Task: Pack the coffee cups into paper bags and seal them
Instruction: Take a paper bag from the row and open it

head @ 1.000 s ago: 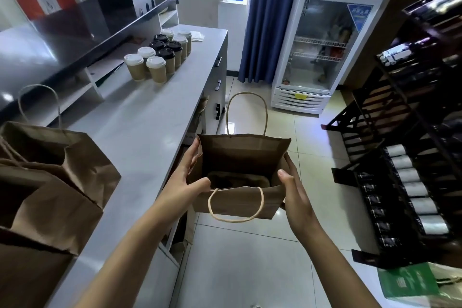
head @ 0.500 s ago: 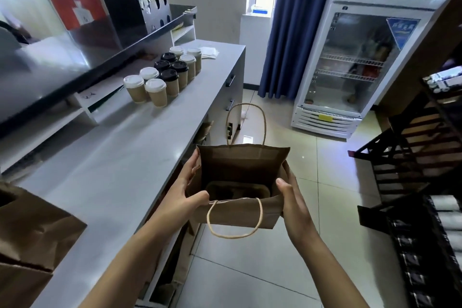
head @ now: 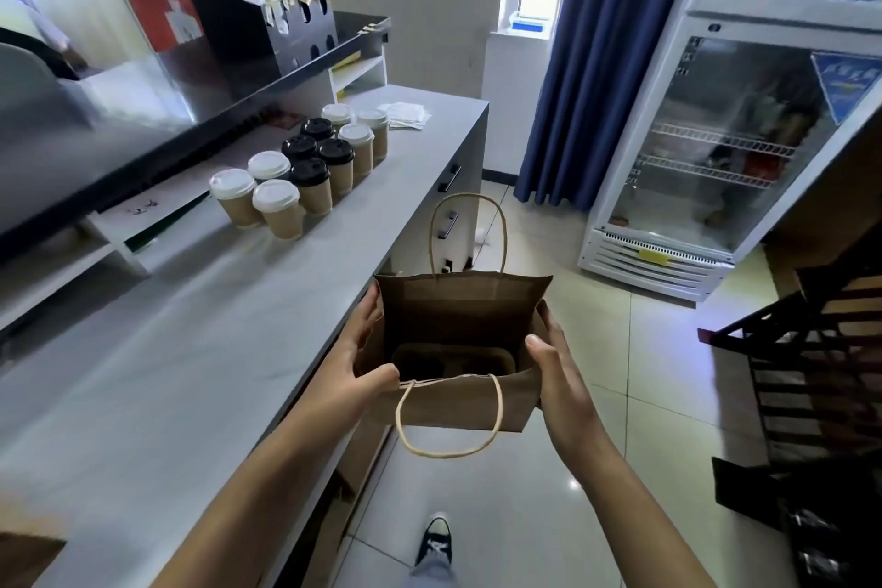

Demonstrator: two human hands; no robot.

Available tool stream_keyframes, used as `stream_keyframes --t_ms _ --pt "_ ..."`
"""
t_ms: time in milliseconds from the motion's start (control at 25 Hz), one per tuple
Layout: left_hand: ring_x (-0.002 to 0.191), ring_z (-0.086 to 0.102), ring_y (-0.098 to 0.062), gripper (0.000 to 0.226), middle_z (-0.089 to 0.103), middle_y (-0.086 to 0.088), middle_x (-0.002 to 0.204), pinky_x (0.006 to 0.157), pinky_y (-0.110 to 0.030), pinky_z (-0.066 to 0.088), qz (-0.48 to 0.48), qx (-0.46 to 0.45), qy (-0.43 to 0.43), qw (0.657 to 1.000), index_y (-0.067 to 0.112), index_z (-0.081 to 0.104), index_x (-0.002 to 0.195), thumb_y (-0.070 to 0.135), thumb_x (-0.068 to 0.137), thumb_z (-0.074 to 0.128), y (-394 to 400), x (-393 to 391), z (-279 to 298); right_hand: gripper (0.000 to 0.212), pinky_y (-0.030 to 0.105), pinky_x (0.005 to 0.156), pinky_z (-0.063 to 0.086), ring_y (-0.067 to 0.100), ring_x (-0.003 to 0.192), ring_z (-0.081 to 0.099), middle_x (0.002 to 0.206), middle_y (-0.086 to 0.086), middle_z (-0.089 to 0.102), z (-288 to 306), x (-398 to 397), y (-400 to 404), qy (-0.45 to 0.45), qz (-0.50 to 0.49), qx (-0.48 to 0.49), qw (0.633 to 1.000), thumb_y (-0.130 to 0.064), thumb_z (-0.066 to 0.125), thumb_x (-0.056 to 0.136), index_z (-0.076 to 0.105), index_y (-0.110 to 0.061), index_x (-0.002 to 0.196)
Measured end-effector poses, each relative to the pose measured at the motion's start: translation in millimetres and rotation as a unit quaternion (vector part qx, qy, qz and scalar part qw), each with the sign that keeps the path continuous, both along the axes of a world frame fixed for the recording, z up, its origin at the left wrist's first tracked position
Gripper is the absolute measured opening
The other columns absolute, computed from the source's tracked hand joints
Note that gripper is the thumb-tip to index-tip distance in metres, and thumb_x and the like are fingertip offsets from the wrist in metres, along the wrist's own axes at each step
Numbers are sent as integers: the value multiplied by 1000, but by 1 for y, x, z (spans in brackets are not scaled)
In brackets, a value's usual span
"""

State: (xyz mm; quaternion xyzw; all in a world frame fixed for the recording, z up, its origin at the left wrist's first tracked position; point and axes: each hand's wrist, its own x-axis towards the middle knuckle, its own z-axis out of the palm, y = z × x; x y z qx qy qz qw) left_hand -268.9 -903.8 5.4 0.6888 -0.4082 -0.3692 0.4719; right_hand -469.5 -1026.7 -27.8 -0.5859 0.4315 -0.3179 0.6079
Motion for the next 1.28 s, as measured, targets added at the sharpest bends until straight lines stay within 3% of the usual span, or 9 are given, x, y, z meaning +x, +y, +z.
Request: stream_keyframes --t_ms 160,360,520,680,800,920,1120,1200,1280 --pt "150 28 -2 99 27 22 162 122 -37 33 1 -4 18 1000 56 15 156 28 72 62 -60 31 -3 43 46 121 34 6 139 41 126 -47 43 4 29 -61 3 7 -4 1000 -54 39 89 31 -69 128" --pt "149 31 -6 98 29 18 163 122 -42 33 -16 -8 33 999 55 13 156 27 74 60 -121 66 -1 44 51 121 33 17 145 39 142 -25 46 7 65 -125 19 5 -5 1000 -57 39 88 30 -68 130" --pt "149 33 -9 97 29 18 163 120 -46 36 -10 -1 35 999 58 14 155 27 75 61 -162 83 -5 43 45 118 36 5 134 47 128 -40 49 4 81 -164 18 8 2 1000 -54 39 89 33 -68 129" --pt "148 32 -4 98 28 22 162 121 -40 36 -7 0 35 999 54 14 156 24 75 60 -204 91 -8 51 48 121 33 7 139 41 132 -36 45 -1 91 -208 28 13 5 1000 -54 41 93 27 -58 141" --pt "146 23 6 99 20 34 157 120 -28 29 5 13 23 1000 53 12 157 27 74 59 -242 92 -8 51 45 121 31 3 135 36 128 -36 42 -4 98 -250 22 29 16 999 -52 42 96 22 -55 143" --pt "147 18 4 99 15 31 159 116 -27 28 33 20 16 999 56 10 156 30 74 60 -287 91 -10 64 45 121 31 4 136 35 141 -25 39 -8 105 -305 28 56 12 998 -56 38 87 22 -52 149" --pt "152 25 -8 98 20 21 166 122 -46 33 95 22 29 995 60 12 154 26 76 60 -358 89 -19 72 47 123 29 11 148 33 159 -13 37 -30 121 -399 23 114 9 993 -56 39 90 25 -41 159" --pt "152 26 -8 98 21 21 165 120 -44 36 129 20 38 991 60 13 154 25 76 60 -375 87 -22 74 43 125 26 9 149 29 164 -12 31 -35 133 -431 25 141 19 990 -58 41 89 24 -43 159" --pt "152 29 -11 98 26 21 163 118 -41 39 171 13 50 984 62 15 152 22 75 61 -386 88 -25 74 48 123 30 11 149 33 163 -16 33 -39 149 -458 16 190 29 981 -65 44 86 25 -52 156"
